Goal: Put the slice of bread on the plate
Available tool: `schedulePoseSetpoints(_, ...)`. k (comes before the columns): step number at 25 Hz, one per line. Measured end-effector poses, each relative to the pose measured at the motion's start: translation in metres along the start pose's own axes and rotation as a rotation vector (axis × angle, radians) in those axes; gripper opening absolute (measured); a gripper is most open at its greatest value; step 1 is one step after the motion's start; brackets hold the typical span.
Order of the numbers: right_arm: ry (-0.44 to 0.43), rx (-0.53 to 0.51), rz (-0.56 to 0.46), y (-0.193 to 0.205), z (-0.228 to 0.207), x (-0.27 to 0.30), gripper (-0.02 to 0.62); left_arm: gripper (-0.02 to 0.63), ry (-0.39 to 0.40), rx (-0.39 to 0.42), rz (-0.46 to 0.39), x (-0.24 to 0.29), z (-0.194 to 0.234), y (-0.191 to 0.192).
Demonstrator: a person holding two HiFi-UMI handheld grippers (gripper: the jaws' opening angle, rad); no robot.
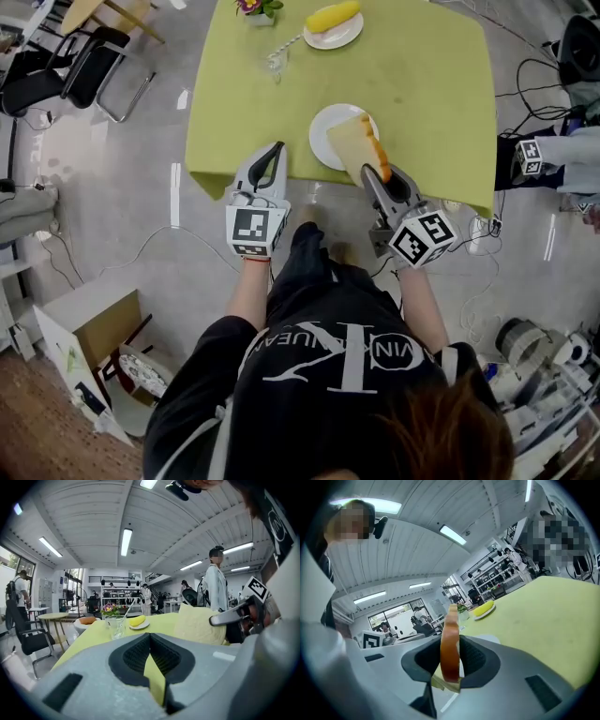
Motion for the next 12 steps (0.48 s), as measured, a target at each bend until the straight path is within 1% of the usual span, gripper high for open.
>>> schedulePoseSetpoints(4,0.009,0.074,0.008,0.003,-0.002,0.02,0.1,0.0,0.02,-0.013,0.011,0.015,0.01,-0.003)
schedulePoseSetpoints(9,0.007,0.142,0.009,0.008,0.0,0.038,0.1,0.0,0.063,-0.021,0.033,0.029,0.015,-0.003)
schedulePoseSetpoints(12,0.026,0.188,0.014,0.012,-0.004,0.048,0.1,0.0,0.081,-0.023,0.047,0.038,0.02,0.0)
Point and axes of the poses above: the fingertips, and each gripper's own axes: x forward along the fingers, z to its left, y out of its underside, the point moved 4 cm from there along -x, backward along the fingers, and after that the axes turned 13 degrees about -x, right-handed, at the moved point
